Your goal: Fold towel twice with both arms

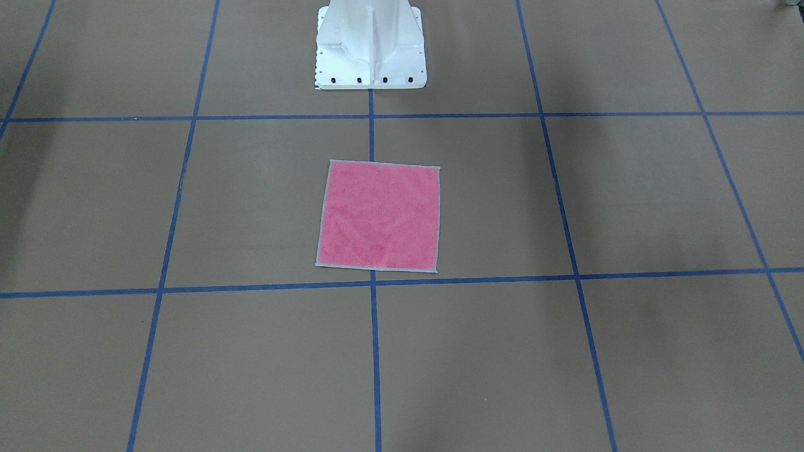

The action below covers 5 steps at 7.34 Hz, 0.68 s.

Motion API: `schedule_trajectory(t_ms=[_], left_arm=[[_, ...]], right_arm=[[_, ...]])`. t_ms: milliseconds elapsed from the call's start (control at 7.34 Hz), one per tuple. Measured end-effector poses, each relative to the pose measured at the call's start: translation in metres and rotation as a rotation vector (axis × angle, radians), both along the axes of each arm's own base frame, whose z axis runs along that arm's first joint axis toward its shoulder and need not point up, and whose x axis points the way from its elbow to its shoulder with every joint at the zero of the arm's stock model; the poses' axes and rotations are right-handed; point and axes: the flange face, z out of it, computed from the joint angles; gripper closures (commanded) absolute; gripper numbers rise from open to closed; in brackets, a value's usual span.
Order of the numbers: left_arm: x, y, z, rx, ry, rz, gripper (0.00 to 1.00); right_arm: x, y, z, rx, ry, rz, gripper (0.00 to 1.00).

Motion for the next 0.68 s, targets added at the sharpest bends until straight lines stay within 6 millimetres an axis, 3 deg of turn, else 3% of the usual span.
schedule_trajectory(t_ms=[681], left_arm=[[0.0001, -0.0031, -0.0064, 0.014, 0.001, -0.004, 0.00]], right_arm=[[0.0001, -0.0043, -0.0055, 0.014, -0.001, 0.000, 0.00]])
